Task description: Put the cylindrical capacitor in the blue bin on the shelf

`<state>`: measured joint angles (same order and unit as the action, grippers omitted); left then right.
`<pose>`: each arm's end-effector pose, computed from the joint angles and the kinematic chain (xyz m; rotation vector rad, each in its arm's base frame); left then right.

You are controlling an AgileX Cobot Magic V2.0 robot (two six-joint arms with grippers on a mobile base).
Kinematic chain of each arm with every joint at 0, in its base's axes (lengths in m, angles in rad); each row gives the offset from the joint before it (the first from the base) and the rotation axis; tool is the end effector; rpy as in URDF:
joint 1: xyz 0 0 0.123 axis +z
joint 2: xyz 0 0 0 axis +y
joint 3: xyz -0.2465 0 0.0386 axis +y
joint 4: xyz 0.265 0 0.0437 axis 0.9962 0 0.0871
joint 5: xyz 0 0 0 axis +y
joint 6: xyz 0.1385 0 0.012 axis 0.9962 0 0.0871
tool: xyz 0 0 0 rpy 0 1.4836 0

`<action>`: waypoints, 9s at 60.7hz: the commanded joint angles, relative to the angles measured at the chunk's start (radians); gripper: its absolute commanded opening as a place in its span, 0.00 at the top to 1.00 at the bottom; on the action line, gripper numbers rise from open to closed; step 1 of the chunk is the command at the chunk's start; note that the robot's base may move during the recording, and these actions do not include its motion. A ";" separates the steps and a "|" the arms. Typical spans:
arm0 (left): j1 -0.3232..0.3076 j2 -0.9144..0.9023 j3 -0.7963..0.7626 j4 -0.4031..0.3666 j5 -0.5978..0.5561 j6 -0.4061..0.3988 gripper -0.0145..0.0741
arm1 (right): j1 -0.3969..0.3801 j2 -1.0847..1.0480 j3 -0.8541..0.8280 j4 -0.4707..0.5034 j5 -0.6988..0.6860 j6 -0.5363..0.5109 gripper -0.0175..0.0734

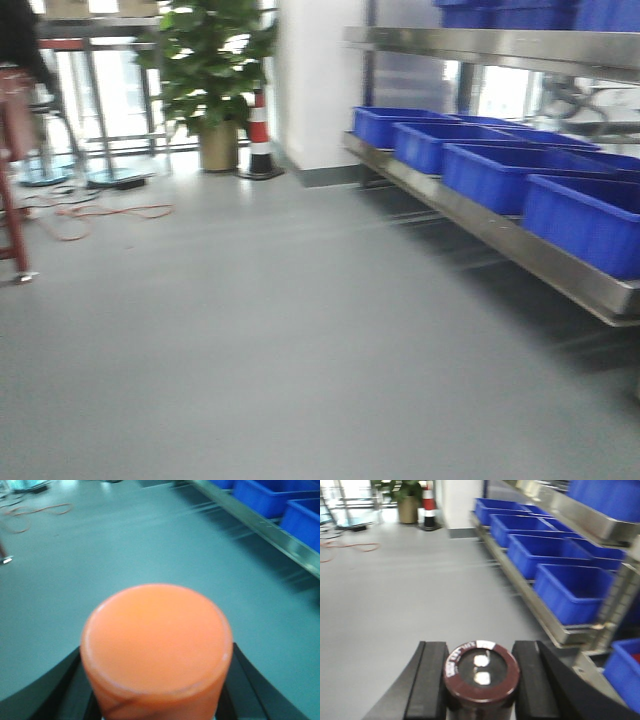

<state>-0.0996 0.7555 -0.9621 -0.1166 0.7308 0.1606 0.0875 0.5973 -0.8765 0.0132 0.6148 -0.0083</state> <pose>0.2210 -0.0329 0.3589 0.2229 1.9918 -0.0945 0.1945 0.0181 0.3743 -0.0827 1.8178 0.0706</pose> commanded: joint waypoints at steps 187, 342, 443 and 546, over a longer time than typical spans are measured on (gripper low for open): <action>-0.005 -0.003 -0.002 -0.009 -0.016 0.001 0.96 | 0.002 -0.003 -0.008 -0.013 -0.027 -0.001 0.93; -0.393 0.671 -0.743 -0.015 0.016 0.001 0.96 | 0.002 -0.003 -0.008 -0.013 -0.034 -0.001 0.93; -0.182 0.245 -0.309 -0.031 0.107 -0.015 0.96 | 0.007 0.051 -0.008 0.020 -0.003 -0.001 0.93; -0.033 -0.281 0.145 -0.029 -0.003 -0.089 0.96 | 0.344 1.109 -0.985 0.140 0.129 -0.135 0.37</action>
<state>-0.1345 0.4777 -0.8167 -0.1416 0.7504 0.0771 0.4326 1.7548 -1.8515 0.1523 0.7520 -0.1392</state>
